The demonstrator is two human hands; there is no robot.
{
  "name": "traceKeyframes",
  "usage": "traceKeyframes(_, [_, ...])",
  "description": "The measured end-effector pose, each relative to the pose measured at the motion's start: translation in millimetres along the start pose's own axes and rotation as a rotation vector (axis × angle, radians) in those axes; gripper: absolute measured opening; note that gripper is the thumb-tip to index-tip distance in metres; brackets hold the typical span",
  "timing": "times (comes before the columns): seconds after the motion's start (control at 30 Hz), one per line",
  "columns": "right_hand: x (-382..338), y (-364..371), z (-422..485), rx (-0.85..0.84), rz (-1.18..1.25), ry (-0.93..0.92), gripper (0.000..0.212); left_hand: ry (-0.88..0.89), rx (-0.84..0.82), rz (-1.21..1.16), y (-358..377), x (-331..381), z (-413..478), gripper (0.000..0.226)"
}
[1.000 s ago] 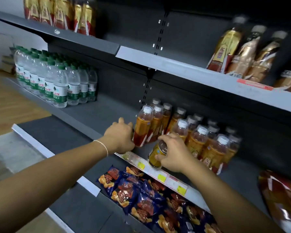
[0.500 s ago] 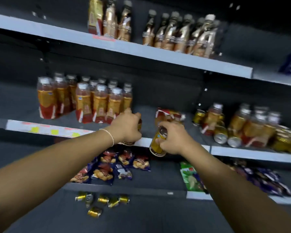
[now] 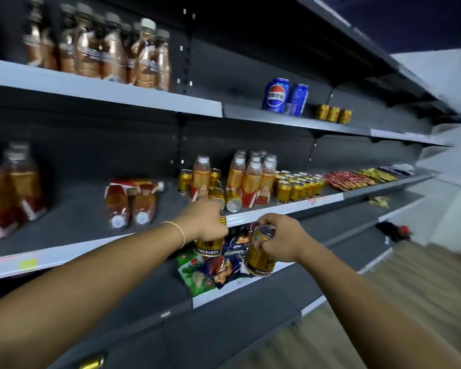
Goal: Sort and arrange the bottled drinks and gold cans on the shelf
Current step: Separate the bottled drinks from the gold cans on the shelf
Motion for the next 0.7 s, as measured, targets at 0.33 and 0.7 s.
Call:
traceKeyframes(0.33, [111, -39, 51, 0.05, -0.014, 0.162, 0.028, 0.169, -0.064, -0.008, 64, 86, 122, 0.057])
traceKeyframes(0.7, [217, -77, 186, 0.008, -0.057, 0.22, 0.051, 0.225, -0.097, -0.103, 100, 137, 277, 0.038])
Point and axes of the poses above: each hand's wrist, its own z-axis towards the middle knuckle, its own y-axis out of the palm, x = y × z, the point moved 1 cm from there along z, towards the middle knuckle, and after that the axes turned 5 degrees about -y, right-handed, at the moved point
